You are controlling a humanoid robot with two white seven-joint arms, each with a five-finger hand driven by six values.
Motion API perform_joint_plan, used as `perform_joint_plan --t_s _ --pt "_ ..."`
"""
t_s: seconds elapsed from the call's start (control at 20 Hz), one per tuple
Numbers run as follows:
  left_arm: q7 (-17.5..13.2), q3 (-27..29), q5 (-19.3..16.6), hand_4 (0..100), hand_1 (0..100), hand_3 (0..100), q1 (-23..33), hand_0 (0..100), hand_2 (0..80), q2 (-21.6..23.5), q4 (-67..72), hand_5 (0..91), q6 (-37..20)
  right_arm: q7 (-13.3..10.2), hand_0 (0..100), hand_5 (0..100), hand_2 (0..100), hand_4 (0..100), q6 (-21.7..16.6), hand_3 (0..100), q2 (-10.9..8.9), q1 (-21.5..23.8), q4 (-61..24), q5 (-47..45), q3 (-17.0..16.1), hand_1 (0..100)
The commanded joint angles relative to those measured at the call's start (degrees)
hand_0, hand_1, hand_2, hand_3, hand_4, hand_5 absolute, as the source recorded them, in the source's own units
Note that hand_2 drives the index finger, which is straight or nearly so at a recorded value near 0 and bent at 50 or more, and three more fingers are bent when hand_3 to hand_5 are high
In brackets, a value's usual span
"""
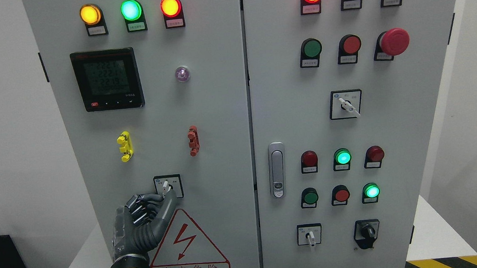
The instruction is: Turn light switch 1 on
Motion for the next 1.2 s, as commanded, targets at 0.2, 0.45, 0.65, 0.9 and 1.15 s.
perform_joint_plan --t_s 0.2,0.45,0.65,0.9,1.15 --pt "-0.01 -1.46 -1.37 90 71 85 -0.33 18 59.0 -0.36 0.09 82.5 0.80 0.02 0 0 0 0 0.03 0 0.00 0.00 0.00 -1.41 0.00 0" --pt "-0.01 -1.37 -1.73 91 71 85 -0.24 18 59.2 -0.36 0.09 82.7 0.88 0.02 0 0 0 0 0.03 0 0.00 0.00 0.00 -1.41 0.00 0" --pt "-0.01 -1.37 -1.73 91 70 85 -0.24 18 59.4 -0.45 0.09 82.7 0.88 0.02 0 0 0 0 0.03 0 0.00 0.00 0.00 -1.41 0.00 0" --pt "-0.01 -1.37 -2.43 91 67 86 -0.42 19 59.7 -0.63 0.09 82.9 0.88 0.02 0 0 0 0 0.03 0 0.00 0.00 0.00 -1.41 0.00 0" --pt "-0.01 -1.46 -2.43 92 65 87 -0.42 20 60.3 -0.71 0.09 83.4 0.88 0.02 0 0 0 0 0.03 0 0.00 0.00 0.00 -1.41 0.00 0"
